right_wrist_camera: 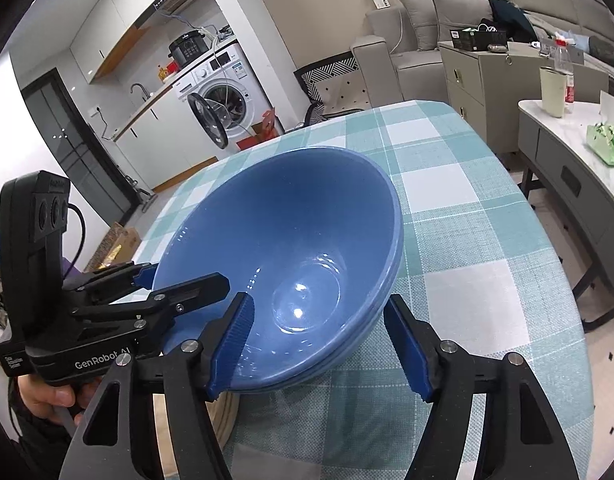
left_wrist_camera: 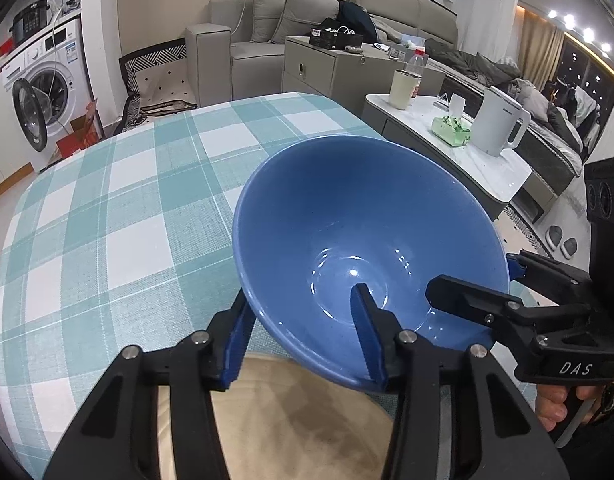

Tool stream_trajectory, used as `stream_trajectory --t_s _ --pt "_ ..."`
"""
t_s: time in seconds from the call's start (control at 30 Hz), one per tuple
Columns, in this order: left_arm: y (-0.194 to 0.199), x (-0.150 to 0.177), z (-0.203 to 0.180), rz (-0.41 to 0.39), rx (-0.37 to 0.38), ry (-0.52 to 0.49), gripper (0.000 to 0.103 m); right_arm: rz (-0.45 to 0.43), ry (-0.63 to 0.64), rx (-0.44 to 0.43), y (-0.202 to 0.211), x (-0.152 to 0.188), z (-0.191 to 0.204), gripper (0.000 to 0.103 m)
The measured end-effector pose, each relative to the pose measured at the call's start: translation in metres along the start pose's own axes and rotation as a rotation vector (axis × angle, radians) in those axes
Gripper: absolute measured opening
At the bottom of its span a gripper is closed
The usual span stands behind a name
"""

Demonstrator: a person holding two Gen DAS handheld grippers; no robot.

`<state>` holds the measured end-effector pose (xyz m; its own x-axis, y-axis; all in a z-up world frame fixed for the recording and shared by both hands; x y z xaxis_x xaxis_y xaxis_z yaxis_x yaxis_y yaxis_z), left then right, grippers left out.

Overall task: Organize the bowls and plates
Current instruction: 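Close both grippers on the rim of the stacked blue bowls, then lift the stacked blue bowls with both grippers and carry them over the beige plates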

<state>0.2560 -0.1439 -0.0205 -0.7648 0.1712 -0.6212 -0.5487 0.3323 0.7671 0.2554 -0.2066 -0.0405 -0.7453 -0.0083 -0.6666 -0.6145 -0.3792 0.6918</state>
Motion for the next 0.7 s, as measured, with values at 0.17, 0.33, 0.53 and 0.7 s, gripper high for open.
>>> stream_trajectory --t_s 0.17,0.33,0.53,0.7 --pt "0.0027 -0.0012 -0.0003 -0.005 -0.009 -0.008 0.047 0.004 0.003 0.01 -0.0011 0.0008 -0.0011 0.069" --pt "0.0065 -0.0027 0.0004 -0.01 -0.02 -0.007 0.047 -0.004 0.021 0.01 0.0053 0.0001 0.0024 0.068" --pt "0.0082 -0.0036 0.0021 -0.011 -0.029 -0.008 0.047 -0.001 0.022 0.003 0.0052 0.0012 0.0041 0.068" --pt "0.0078 -0.0037 0.0029 -0.007 -0.028 -0.004 0.047 0.001 0.022 0.003 0.0037 0.0008 0.0043 0.068"
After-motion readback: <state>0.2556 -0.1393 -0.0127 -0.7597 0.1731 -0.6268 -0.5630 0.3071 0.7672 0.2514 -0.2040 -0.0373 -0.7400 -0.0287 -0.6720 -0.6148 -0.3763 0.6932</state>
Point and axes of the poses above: each gripper's, at about its wrist camera, not at the fingertips, and y roughly against the way its jaws point, z to its left, x to its underside, the point moved 5 cm from there along -y, roughly the way its jaws point, and after that the axes turned 4 degrees about y, right-handed, at the moved point
